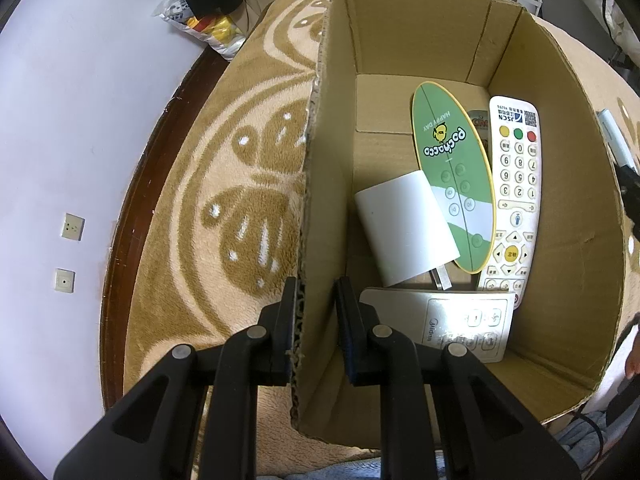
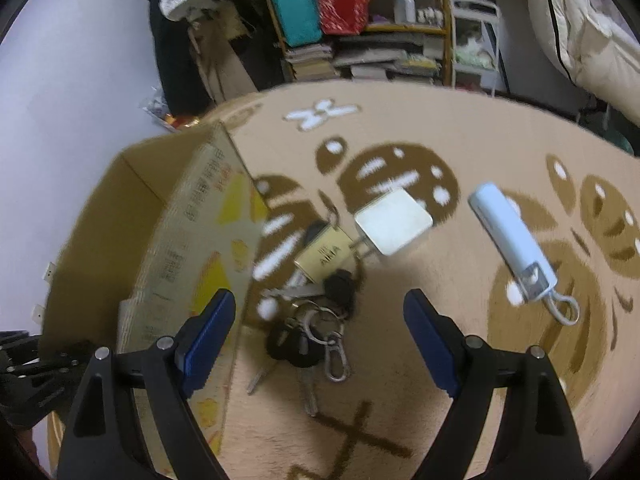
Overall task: Organize rigid objects
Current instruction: 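Grasp the bunch of keys by the ring with the right gripper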
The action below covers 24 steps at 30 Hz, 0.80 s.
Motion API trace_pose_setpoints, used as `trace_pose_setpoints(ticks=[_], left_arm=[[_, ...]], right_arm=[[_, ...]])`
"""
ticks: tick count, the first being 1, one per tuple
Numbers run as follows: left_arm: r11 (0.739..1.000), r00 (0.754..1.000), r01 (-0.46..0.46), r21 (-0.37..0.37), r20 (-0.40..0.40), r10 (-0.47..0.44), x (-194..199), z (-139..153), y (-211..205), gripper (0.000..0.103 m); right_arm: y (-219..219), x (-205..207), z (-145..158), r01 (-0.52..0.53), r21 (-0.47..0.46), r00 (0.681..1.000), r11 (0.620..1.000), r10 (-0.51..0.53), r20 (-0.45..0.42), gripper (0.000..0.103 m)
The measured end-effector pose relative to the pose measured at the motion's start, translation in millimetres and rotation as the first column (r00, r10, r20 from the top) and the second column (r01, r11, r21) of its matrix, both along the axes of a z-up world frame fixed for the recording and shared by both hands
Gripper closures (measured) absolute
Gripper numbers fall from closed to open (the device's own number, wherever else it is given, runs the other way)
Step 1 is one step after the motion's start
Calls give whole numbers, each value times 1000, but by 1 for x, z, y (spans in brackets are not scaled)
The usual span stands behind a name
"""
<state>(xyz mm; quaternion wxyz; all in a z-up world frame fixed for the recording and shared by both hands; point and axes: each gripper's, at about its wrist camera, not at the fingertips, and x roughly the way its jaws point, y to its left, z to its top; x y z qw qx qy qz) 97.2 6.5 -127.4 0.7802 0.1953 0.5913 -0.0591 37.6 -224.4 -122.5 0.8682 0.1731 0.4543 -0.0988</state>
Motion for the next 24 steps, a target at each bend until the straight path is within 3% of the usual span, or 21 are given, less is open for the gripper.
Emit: trace_pose_setpoints(ticks=[5, 8, 14, 15, 17, 24], left_arm=[[1000, 1000, 2, 1, 0, -2, -1, 0, 0, 84], [1000, 1000, -1, -5, -5, 1, -1, 0, 0, 84], [1000, 1000, 4, 2, -4, -4, -1, 1, -1, 84], [1000, 1000, 3, 1, -5, -3, -1, 0, -1, 84], [1000, 1000, 1, -1, -6, -1, -1, 0, -1, 84], [1000, 1000, 5, 5, -5, -5, -1, 1, -1, 84]], right_arm=[[-10, 7, -22, 21, 66, 999, 998, -19, -40, 13], [-12, 11, -35, 3, 112, 998, 994, 3, -58, 26], [-10, 12, -46, -11, 141, 998, 990, 19, -56, 30], [-10, 12, -46, -13, 146, 998, 989, 21, -52, 32], [-8, 13, -46, -9, 168, 998, 986, 18, -54, 55], [-1, 13, -55, 3, 195, 997, 981, 11, -73, 54]])
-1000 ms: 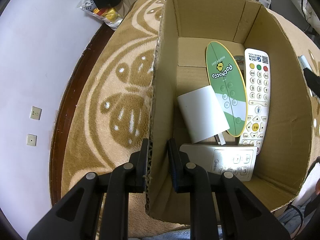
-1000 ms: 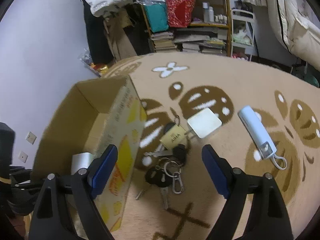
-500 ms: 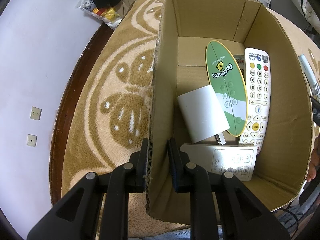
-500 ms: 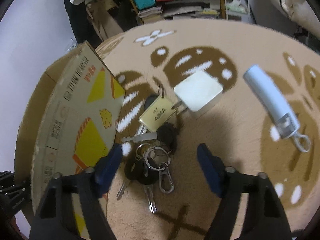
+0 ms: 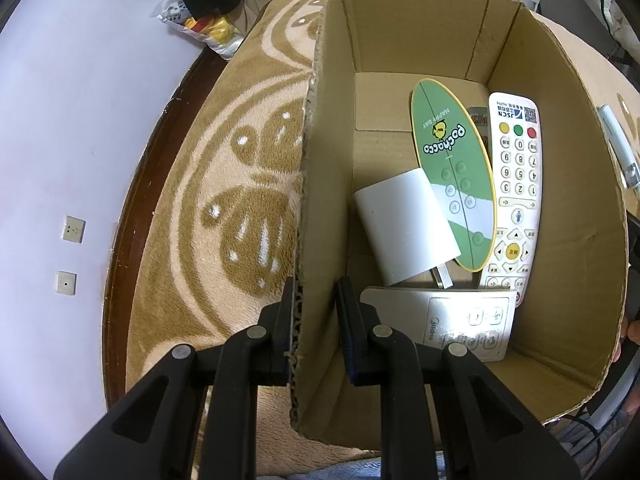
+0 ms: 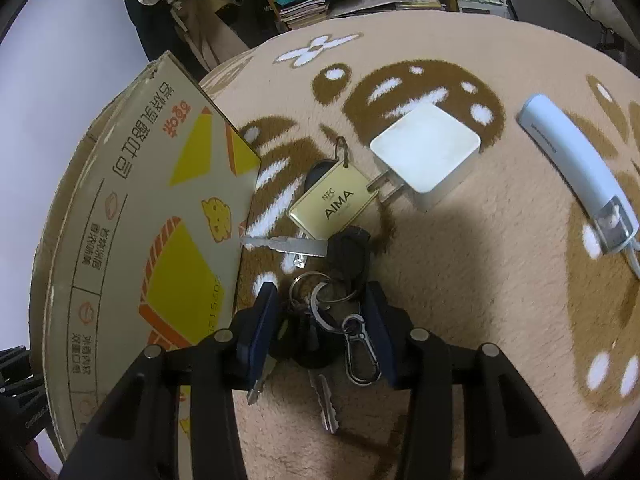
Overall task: Organize rigid objects
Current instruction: 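Grasp the bunch of keys by the ring with the right gripper, then carry the keys into the box and open the right gripper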
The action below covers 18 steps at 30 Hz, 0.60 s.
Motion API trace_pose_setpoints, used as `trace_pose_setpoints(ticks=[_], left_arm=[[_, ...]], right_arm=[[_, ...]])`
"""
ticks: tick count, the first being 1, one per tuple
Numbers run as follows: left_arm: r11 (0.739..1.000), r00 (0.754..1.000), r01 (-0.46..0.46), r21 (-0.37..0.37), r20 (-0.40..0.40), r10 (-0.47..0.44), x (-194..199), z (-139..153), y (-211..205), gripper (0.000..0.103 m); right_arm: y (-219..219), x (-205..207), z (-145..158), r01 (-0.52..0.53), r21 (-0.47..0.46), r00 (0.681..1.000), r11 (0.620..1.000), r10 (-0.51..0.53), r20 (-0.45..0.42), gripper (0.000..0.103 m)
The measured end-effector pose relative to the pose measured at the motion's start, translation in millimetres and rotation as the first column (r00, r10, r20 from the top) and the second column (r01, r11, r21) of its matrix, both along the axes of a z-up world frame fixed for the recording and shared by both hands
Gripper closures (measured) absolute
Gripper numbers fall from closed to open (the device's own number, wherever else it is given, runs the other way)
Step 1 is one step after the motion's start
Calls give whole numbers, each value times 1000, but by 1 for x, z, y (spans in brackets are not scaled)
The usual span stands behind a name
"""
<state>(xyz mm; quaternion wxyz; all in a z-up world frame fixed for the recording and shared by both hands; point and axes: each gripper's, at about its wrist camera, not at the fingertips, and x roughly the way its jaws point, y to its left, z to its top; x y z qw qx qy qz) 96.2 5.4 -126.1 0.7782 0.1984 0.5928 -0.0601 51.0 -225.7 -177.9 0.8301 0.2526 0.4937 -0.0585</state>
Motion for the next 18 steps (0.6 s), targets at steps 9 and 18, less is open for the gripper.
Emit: trace_pose_setpoints(ticks=[9, 18], left_arm=[[1000, 1000, 4, 6, 1, -4, -1, 0, 0, 84], [1000, 1000, 10, 23, -10, -9, -3, -2, -1, 84]], right_arm=[[13, 12, -6, -83, -78, 996, 993, 81, -36, 48], [25, 9, 6, -124, -183, 992, 975, 117, -46, 90]])
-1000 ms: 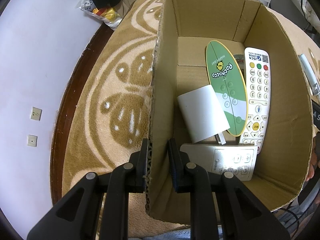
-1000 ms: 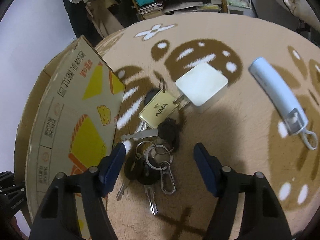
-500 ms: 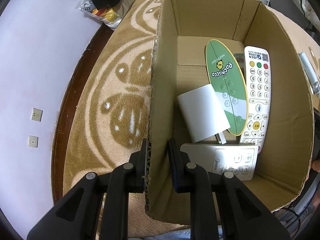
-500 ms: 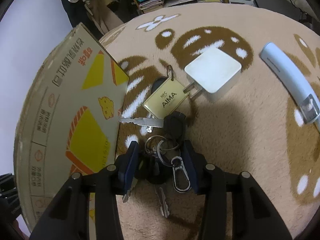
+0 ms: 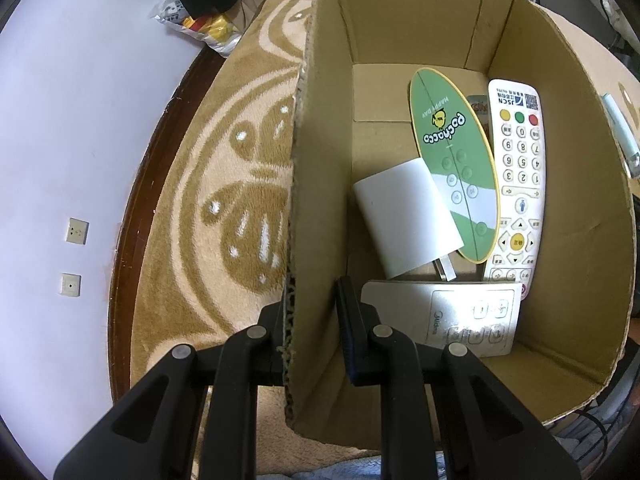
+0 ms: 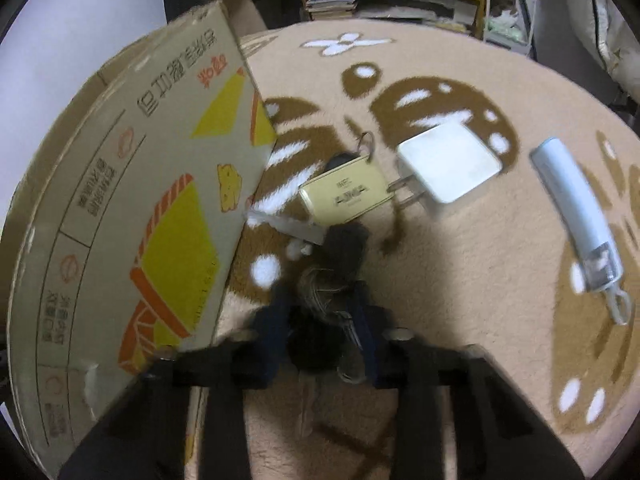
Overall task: Organize rigid objects
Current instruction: 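Carry the keys into the box and open the right gripper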
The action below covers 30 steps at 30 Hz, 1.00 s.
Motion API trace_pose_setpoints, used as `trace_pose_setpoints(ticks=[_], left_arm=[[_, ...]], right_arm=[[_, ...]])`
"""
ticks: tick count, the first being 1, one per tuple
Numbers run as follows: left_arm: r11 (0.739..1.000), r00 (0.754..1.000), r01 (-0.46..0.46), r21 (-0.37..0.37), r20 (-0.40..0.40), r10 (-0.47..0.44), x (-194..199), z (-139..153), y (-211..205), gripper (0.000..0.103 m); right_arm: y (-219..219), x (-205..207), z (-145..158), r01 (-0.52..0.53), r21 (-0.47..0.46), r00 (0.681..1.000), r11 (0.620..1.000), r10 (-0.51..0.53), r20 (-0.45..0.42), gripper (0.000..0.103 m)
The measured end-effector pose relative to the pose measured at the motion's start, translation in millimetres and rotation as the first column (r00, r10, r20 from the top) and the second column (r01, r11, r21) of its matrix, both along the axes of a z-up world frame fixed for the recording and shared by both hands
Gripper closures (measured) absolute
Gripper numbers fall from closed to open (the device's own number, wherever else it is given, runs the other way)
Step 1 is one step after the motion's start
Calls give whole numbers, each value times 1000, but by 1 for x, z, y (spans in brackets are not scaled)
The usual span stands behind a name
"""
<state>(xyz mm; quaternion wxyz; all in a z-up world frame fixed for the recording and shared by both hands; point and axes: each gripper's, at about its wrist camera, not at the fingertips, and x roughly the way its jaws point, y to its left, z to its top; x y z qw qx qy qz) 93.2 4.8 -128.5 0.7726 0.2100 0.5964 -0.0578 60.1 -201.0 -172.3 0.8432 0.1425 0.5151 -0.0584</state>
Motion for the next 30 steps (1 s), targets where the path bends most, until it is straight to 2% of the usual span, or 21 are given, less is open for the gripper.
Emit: trace_pose_setpoints(ticks=[1, 7, 11, 15, 20, 26, 30], left_arm=[[1000, 1000, 0, 0, -1, 0, 0, 0, 0, 84], [1000, 1000, -11, -12, -5, 11, 0, 0, 2, 84], [1000, 1000, -11, -12, -6, 11, 0, 0, 2, 84], [1000, 1000, -10, -11, -5, 10, 0, 0, 1, 84], [1000, 1000, -11, -11, -5, 11, 1, 0, 2, 84], [1000, 1000, -11, -11, -6, 11, 1, 0, 2, 84], [1000, 1000, -10, -10, -5, 10, 2, 1, 2, 84]], right_arm=[[-2, -1, 1, -4, 20, 1000, 1000, 4, 3, 94], [-2, -6, 11, -14, 50, 999, 999, 12, 31, 95], [-5, -13, 31, 2, 72, 995, 997, -9, 100, 95], [-1, -22, 53, 21, 55, 985, 998, -30, 167, 95], [3, -26, 88, 16, 38, 955, 999, -26, 296, 95], [23, -34, 124, 3, 21, 929, 1000, -11, 371, 95], [36, -40, 149, -9, -14, 895, 1000, 14, 446, 95]])
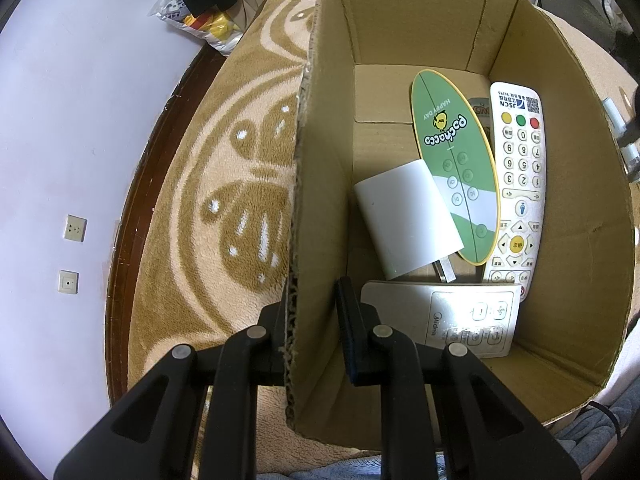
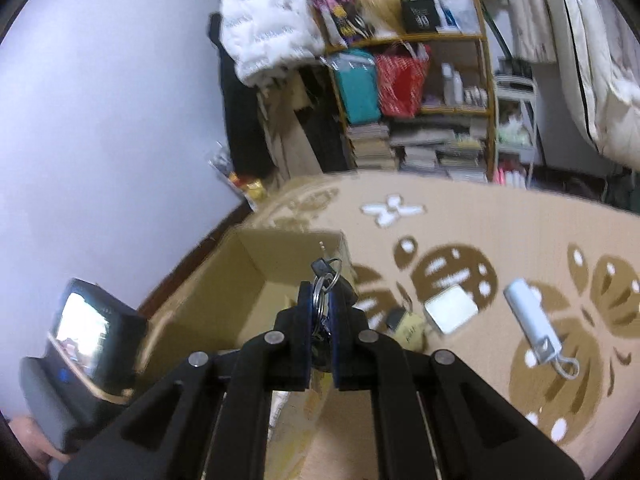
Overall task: Organize rigid objects
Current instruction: 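Carry the keys into the box and open the right gripper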
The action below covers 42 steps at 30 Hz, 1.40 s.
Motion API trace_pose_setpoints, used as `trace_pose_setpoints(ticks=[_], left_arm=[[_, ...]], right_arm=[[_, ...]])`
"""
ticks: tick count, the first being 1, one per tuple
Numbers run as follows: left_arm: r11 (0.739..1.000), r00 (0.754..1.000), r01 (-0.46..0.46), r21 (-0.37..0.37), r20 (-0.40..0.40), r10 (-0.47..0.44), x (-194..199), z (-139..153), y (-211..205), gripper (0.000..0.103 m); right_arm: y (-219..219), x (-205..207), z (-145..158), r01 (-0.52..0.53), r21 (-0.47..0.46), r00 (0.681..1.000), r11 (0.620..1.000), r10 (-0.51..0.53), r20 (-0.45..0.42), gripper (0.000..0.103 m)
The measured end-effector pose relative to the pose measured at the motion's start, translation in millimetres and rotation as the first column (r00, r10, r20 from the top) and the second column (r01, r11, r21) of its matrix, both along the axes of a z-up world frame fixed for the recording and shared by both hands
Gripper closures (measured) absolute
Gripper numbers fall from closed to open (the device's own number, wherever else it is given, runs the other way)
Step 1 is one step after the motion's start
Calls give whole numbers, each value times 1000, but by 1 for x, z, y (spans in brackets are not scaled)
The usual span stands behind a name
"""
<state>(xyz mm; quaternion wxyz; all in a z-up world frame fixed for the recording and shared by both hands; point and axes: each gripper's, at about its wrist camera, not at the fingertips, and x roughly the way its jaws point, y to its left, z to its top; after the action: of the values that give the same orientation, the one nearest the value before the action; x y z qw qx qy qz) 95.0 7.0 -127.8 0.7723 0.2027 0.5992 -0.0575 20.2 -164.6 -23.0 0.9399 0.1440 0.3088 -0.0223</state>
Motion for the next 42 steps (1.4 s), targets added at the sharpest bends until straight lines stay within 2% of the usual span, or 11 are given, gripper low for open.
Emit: trace_pose_setpoints(ticks=[4, 8, 12, 17, 25, 33, 37, 39, 40, 41, 42], left_arm=[[1000, 1000, 1, 2, 0, -1, 0, 0, -1, 84], [1000, 1000, 3, 5, 1, -3, 0, 1, 0, 84], [1000, 1000, 4, 6, 2, -4, 0, 1, 0, 84], [1000, 1000, 4, 6, 1, -4, 0, 0, 0, 84], [1000, 1000, 7, 13, 5, -7, 0, 0, 0, 84], [1000, 1000, -4, 0, 7, 4, -1, 0, -1, 84], [1000, 1000, -6, -7, 3, 6, 0, 0, 0, 84], [1000, 1000, -5, -8, 2, 5, 1, 0, 0, 84], [1000, 1000, -5, -9, 2, 5, 1, 0, 1, 84], [1000, 1000, -4, -9, 2, 4, 1, 0, 1, 84], [1000, 1000, -2, -8, 2, 2, 1, 0, 1, 84]], right_arm=[[11, -6, 19, -39, -1, 997, 999, 39, 60, 95], [23, -5, 23, -82, 0, 994, 997, 82, 77, 95], [32, 0, 11, -112, 1, 992, 994, 112, 51, 95], [38, 9, -13, -167, 65, 986, 984, 168, -6, 95], [46, 16, -40, -175, 37, 979, 984, 178, -96, 94], [49, 15, -32, -168, -26, 984, 985, 166, -67, 94], [41, 16, -17, -152, -96, 988, 984, 148, -44, 85], [32, 16, -8, -137, -100, 991, 986, 136, -16, 65], [24, 16, -4, -118, -94, 993, 989, 118, 2, 50], [16, 16, -1, -97, -91, 995, 991, 99, 17, 44], [12, 17, 0, -84, -89, 996, 992, 86, 22, 43]])
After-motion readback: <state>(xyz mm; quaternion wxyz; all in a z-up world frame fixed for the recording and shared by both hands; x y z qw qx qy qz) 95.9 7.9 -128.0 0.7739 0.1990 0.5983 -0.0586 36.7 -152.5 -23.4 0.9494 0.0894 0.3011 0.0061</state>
